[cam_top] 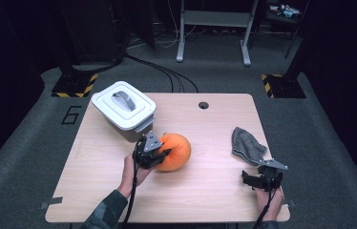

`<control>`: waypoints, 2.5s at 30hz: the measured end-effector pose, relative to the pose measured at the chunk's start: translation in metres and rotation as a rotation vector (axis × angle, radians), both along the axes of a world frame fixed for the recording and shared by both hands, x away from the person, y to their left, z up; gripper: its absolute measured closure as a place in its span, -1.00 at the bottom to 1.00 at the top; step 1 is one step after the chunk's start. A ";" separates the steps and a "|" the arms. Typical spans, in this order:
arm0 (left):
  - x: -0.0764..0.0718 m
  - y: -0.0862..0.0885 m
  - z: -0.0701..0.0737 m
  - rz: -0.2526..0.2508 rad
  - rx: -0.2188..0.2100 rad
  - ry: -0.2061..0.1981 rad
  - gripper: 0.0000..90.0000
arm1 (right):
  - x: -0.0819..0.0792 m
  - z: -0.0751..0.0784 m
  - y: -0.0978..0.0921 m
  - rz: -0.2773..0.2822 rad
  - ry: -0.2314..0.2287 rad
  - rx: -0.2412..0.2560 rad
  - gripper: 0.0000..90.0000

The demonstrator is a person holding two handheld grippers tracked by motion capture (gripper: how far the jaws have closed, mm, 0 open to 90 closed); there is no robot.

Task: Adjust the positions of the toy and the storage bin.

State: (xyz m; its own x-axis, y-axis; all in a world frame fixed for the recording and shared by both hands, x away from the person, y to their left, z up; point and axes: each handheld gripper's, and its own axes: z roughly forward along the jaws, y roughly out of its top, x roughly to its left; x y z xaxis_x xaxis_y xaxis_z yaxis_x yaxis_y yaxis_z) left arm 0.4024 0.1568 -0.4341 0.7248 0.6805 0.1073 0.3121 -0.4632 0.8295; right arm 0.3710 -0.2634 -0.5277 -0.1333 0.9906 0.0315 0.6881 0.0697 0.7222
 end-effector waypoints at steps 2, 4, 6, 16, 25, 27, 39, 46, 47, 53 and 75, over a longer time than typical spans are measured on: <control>-0.002 0.005 0.001 0.004 -0.001 0.000 0.56 | 0.000 0.000 0.000 0.000 0.001 0.000 -0.92; -0.005 0.009 0.002 0.012 -0.003 -0.003 0.56 | 0.000 0.000 0.000 -0.001 0.000 0.000 -0.92; -0.007 0.014 0.002 0.020 -0.011 -0.003 0.56 | 0.000 0.000 0.000 0.002 -0.003 -0.007 -0.92; -0.021 0.040 0.005 0.041 -0.016 0.002 0.56 | 0.000 0.000 0.001 0.004 -0.001 -0.011 -0.92; -0.034 0.066 0.004 0.074 -0.033 0.014 0.56 | 0.000 0.000 0.001 0.001 0.004 -0.014 -0.91; -0.036 0.071 0.004 0.086 -0.035 0.014 0.56 | 0.000 0.000 0.001 0.003 0.004 -0.015 -0.91; -0.050 0.109 0.006 0.153 -0.052 0.016 0.56 | 0.001 -0.001 0.002 0.004 -0.001 -0.023 -0.91; -0.054 0.133 0.006 0.203 -0.060 0.021 0.56 | 0.001 -0.001 0.002 0.004 0.000 -0.025 -0.91; -0.054 0.136 0.006 0.208 -0.060 0.026 0.56 | 0.001 -0.001 0.002 0.004 0.001 -0.025 -0.91; -0.057 0.153 0.005 0.248 -0.065 0.029 0.56 | 0.001 -0.001 0.002 0.004 0.000 -0.025 -0.92; -0.067 0.215 -0.002 0.390 -0.089 0.096 0.55 | 0.001 -0.001 0.002 0.004 0.003 -0.025 -0.92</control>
State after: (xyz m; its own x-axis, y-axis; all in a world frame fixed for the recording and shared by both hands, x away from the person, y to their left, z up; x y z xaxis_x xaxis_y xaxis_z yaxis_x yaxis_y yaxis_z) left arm 0.3359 0.3720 -0.4361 0.4144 0.9099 -0.0202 0.5284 -0.2225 0.8193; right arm 0.3724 -0.2613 -0.5283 -0.1377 0.9905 0.0073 0.6900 0.0906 0.7181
